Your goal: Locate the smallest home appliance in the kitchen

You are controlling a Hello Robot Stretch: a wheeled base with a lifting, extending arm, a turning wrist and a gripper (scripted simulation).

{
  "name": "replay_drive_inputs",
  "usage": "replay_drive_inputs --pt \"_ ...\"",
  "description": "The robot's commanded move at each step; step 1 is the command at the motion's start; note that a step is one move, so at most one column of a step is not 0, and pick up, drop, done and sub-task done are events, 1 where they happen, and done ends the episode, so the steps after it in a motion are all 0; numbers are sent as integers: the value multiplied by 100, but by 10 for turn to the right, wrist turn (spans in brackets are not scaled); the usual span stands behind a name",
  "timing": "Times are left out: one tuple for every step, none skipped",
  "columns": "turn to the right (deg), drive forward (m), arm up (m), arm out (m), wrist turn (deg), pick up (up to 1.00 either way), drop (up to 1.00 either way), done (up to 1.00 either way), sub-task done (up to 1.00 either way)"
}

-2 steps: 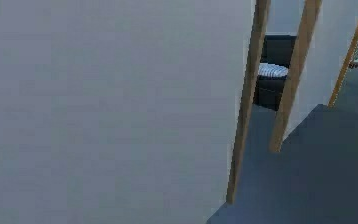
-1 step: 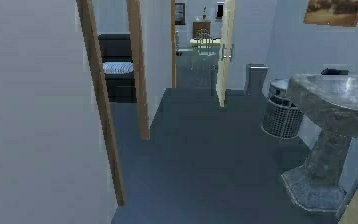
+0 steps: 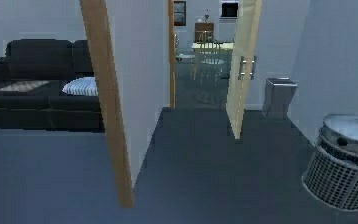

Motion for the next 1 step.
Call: replay_drive_inputs --pt "90 0 0 0 0 0 0 0 0"
